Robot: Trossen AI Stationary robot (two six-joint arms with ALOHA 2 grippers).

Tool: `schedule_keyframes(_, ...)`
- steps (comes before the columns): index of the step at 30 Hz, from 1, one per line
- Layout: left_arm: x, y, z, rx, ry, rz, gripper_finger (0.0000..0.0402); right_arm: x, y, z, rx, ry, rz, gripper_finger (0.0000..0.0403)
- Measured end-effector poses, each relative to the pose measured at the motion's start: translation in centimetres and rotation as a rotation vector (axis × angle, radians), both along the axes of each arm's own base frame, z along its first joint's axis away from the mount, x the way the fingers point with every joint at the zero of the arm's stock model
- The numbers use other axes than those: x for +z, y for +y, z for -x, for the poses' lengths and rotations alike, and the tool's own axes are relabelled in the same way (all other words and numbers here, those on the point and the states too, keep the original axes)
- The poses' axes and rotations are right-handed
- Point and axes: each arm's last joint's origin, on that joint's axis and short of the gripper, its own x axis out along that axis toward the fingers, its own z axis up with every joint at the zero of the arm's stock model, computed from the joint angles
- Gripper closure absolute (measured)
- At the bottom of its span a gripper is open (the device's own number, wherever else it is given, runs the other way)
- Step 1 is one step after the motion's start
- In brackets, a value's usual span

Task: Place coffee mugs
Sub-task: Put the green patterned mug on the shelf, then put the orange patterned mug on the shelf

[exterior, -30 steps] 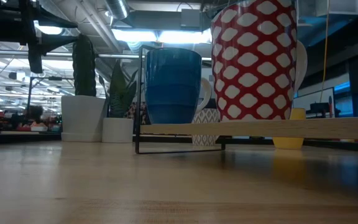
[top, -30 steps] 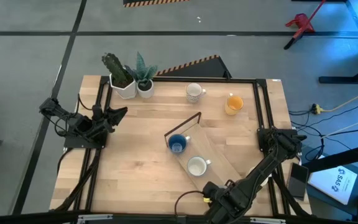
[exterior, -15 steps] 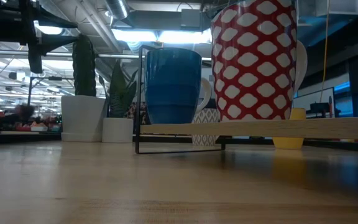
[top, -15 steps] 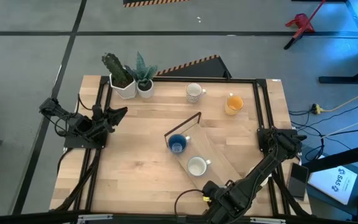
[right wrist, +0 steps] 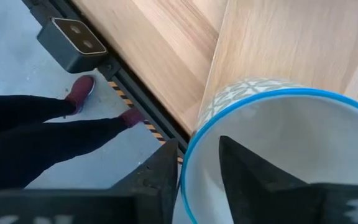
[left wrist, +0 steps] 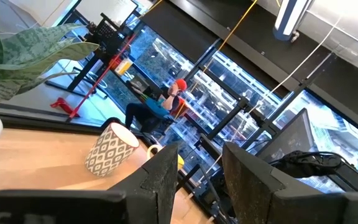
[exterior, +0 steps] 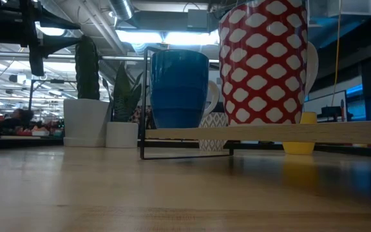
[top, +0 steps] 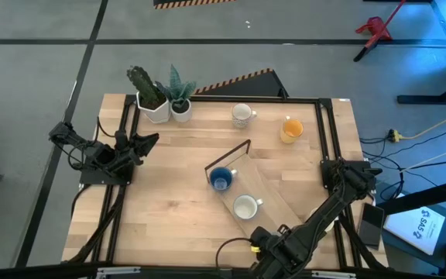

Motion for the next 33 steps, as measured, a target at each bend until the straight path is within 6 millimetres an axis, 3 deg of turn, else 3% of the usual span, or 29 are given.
schedule_keyframes(16,0.0,0.0,0.0,0.0,0.0,0.0,0.028,0.4,-0.1,0.1,0.06,-0.015,0.002,0.0286)
schedule_keyframes(29,0.0,0.0,0.0,0.0,0.001,-0.001,0.028,6.4,-2.1,2.0,0.125,0.0,0.128,0.0286)
schedule_keyframes(33,0.0,0.0,0.0,0.0,0.001,-0.001,0.028,7.3,-2.3,2.0,0.167,-0.044,0.124,0.0286)
